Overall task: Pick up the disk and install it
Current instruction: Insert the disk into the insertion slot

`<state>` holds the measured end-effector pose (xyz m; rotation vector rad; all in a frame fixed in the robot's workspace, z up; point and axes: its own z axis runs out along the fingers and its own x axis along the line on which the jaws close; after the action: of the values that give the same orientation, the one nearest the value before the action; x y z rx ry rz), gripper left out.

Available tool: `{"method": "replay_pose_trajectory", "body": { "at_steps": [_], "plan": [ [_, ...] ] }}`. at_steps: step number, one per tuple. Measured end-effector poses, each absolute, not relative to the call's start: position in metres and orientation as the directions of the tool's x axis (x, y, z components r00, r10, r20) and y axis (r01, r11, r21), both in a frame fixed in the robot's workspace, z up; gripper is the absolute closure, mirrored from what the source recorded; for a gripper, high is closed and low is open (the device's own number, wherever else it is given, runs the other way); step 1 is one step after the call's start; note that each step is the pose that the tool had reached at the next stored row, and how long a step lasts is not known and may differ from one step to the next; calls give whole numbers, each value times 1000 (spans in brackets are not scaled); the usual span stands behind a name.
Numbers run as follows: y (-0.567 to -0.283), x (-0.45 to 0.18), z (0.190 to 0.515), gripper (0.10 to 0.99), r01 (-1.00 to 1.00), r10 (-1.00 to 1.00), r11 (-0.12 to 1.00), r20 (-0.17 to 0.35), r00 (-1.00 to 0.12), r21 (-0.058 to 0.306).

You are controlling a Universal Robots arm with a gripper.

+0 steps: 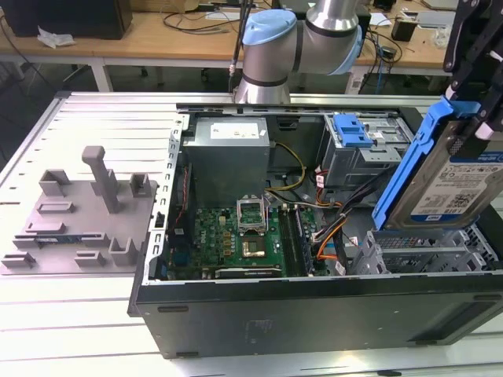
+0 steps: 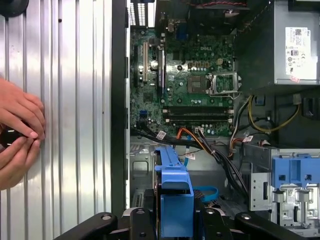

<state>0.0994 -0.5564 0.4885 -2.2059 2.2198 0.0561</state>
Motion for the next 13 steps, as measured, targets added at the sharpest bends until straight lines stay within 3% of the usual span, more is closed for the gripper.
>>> {"method": "replay_pose_trajectory", "body": {
  "at_steps": [13],
  "plan": [
    [-563,105,484,722,-1000,-998,8,-69,-9,17]
  ]
}}
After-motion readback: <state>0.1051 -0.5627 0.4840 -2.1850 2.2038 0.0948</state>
